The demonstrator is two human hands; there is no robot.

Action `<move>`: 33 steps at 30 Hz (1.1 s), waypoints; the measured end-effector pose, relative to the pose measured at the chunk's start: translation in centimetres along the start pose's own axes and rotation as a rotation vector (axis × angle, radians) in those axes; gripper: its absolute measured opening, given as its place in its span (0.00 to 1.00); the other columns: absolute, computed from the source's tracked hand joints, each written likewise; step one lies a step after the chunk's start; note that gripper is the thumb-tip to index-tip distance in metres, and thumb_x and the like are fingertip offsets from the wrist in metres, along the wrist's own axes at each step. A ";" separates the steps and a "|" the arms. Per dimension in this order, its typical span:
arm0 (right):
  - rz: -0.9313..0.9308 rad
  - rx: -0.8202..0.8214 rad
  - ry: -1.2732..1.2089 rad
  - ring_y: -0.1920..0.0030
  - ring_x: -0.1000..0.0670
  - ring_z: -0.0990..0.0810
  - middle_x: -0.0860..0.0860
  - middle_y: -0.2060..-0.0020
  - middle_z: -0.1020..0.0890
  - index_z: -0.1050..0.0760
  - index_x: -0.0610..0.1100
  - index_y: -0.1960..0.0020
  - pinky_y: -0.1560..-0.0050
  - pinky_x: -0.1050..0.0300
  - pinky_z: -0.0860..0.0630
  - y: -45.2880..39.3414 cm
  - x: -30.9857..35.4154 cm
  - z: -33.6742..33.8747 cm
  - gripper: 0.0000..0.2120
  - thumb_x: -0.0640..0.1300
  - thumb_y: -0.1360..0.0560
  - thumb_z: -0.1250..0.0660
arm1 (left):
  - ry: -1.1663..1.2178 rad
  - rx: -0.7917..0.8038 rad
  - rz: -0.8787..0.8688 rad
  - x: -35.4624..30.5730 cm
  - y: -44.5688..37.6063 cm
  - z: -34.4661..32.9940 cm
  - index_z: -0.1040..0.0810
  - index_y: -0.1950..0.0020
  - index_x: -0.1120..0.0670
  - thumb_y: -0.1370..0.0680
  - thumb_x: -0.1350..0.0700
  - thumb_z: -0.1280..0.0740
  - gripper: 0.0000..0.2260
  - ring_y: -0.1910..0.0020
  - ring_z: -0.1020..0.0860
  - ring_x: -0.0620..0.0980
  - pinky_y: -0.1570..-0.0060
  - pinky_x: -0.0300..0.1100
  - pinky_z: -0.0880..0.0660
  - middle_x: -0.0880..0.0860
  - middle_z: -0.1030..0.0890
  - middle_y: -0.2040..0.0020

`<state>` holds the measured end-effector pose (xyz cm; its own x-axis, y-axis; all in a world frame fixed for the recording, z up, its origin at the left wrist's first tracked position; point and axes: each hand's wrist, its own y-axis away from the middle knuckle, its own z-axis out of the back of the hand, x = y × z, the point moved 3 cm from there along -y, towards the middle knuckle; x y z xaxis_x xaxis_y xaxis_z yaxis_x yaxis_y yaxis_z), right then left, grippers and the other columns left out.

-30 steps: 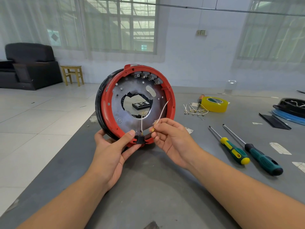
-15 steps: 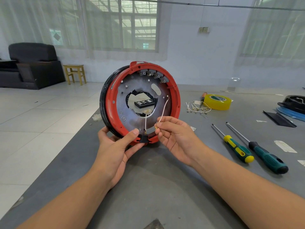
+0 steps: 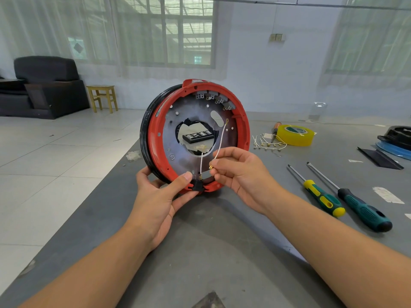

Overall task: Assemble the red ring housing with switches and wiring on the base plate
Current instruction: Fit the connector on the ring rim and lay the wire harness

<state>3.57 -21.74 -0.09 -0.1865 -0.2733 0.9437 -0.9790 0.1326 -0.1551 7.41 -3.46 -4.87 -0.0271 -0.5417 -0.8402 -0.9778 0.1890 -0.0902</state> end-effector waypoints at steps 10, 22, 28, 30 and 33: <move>0.144 0.043 0.306 0.65 0.51 0.17 0.43 0.63 0.17 0.20 0.39 0.51 0.65 0.63 0.21 0.1 0.9 -0.5 0.06 0.31 0.25 0.27 | 0.036 0.054 0.052 0.2 -0.3 0.1 0.33 0.28 0.46 0.43 0.55 0.13 0.48 0.45 0.13 0.61 0.53 0.55 0.15 0.63 0.16 0.39; 0.319 0.026 0.626 0.70 0.52 0.24 0.49 0.60 0.13 0.20 0.53 0.52 0.70 0.59 0.24 0.1 0.7 -0.4 0.11 0.39 0.26 0.23 | 0.043 0.091 0.052 0.0 0.0 0.0 0.30 0.33 0.45 0.37 0.59 0.18 0.36 0.44 0.13 0.61 0.52 0.55 0.15 0.59 0.14 0.43; 0.356 -0.001 0.712 0.73 0.58 0.27 0.54 0.62 0.13 0.19 0.51 0.53 0.70 0.66 0.27 0.1 0.9 -0.4 0.09 0.41 0.27 0.22 | 0.018 0.102 0.035 0.0 0.2 -0.2 0.30 0.34 0.46 0.38 0.58 0.18 0.36 0.46 0.13 0.60 0.53 0.54 0.15 0.61 0.17 0.38; 0.356 -0.009 0.727 0.73 0.58 0.27 0.54 0.62 0.13 0.19 0.51 0.54 0.70 0.64 0.27 0.1 0.8 -0.3 0.08 0.42 0.27 0.22 | 0.013 0.106 0.032 0.0 0.2 -0.2 0.30 0.34 0.45 0.38 0.58 0.17 0.36 0.46 0.13 0.60 0.53 0.54 0.15 0.62 0.18 0.37; 0.344 -0.017 0.745 0.73 0.56 0.28 0.54 0.62 0.13 0.19 0.52 0.54 0.69 0.60 0.24 0.0 0.8 -0.3 0.08 0.42 0.27 0.22 | 0.016 0.108 0.031 0.1 0.1 -0.1 0.30 0.34 0.45 0.39 0.58 0.16 0.38 0.45 0.13 0.60 0.53 0.55 0.15 0.62 0.18 0.36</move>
<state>3.47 -21.71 0.73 -0.3666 0.4891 0.7915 -0.8745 0.1092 -0.4725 7.27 -3.54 -4.88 -0.0611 -0.5467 -0.8351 -0.9483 0.2929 -0.1223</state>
